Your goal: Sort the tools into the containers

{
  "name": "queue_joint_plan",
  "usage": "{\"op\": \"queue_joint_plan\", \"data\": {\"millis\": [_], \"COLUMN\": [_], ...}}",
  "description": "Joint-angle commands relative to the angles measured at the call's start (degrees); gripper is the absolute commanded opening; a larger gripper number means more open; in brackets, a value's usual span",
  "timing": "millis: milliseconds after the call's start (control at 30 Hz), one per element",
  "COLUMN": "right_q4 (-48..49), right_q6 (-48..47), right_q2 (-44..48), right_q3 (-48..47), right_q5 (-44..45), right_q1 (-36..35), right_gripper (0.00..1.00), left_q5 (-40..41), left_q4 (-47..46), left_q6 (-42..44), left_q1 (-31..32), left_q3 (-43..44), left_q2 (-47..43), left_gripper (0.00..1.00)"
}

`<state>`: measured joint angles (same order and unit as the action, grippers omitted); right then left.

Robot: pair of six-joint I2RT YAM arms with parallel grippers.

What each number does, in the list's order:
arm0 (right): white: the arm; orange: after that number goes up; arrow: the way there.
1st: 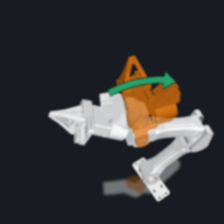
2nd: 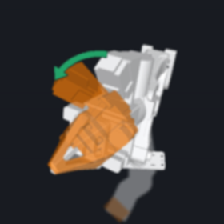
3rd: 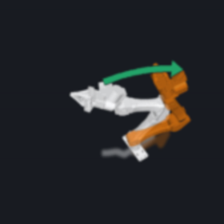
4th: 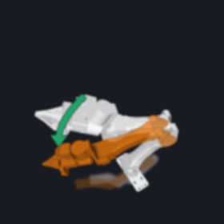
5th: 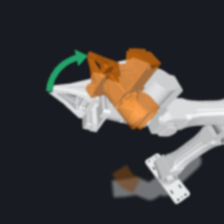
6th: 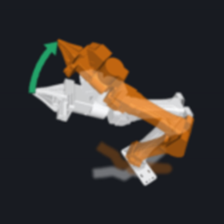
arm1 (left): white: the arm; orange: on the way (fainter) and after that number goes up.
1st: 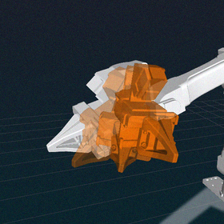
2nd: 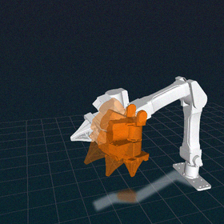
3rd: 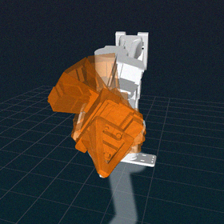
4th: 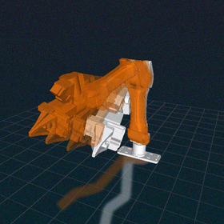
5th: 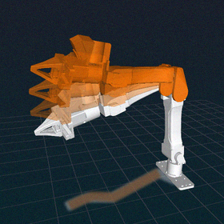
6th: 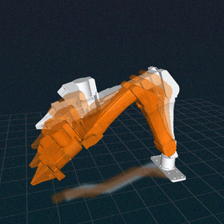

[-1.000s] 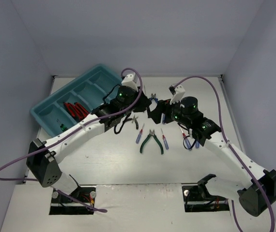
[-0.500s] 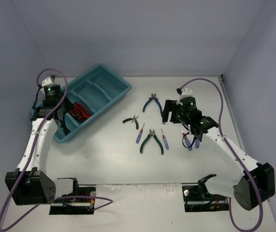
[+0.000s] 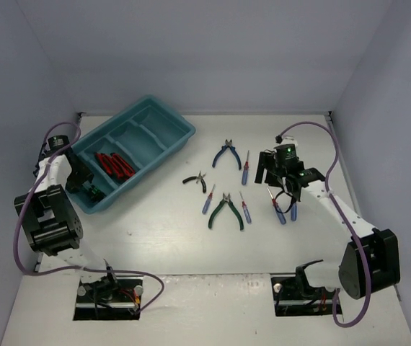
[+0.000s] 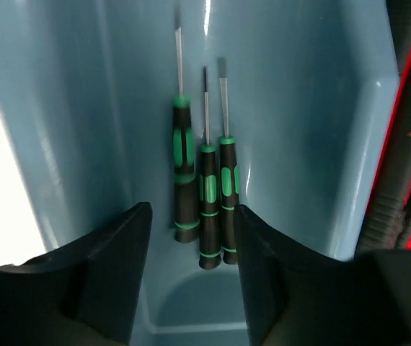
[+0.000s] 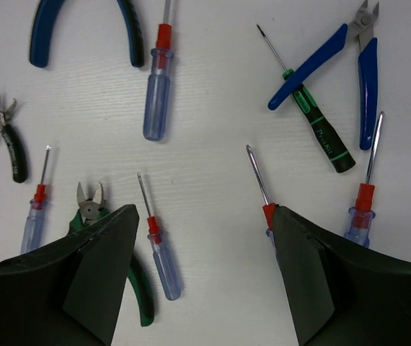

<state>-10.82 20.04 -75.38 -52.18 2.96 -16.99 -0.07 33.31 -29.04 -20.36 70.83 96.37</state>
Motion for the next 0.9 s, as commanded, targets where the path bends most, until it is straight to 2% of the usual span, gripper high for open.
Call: {"op": "queue_joint_plan", "data": {"millis": [0,67,167,433,700,867], "right_q4": [-1.11,-1.31,-1.39,-1.12,-0.53,0.18], "right_q6": [-1.89,-2.29,-2.64,-4.95,-6.77,-6.31], "right_q2": [-4.2,-6.57,-10.05,-19.52,-28.79,-29.02], "right_q3": [-4.51,-5.53,-6.56,-9.79,-13.15,-10.64], "right_q5": [2.32,2.04,0.12,0.3,-1.32,-2.45], "right_q1": [1.9,3.19,7.12,12.34,12.42,12.03], "right_gripper": [0.7,0.7,0.69,0.67,0.65,0.59], "left_q5": [-2.52,-3.92,-6.87,-9.11,-11.26,-10.74], "left_q4": [1.74,2.7,4.25,4.55,4.39,4.3], "left_q6": [0.94,0.65,0.53,-1.32,-2.51,-2.34], "left_q1": [-0.03,0.5,3.33,15.62,21.75,22.58], "left_q3": [4.98,5.32,5.57,2.87,1.86,1.74], "left_q2": [-6.0,-8.61,-13.92,-24.45,-25.36,-25.24], "left_gripper": [0.65,0.69,0.7,0.71,0.71,0.71]}}
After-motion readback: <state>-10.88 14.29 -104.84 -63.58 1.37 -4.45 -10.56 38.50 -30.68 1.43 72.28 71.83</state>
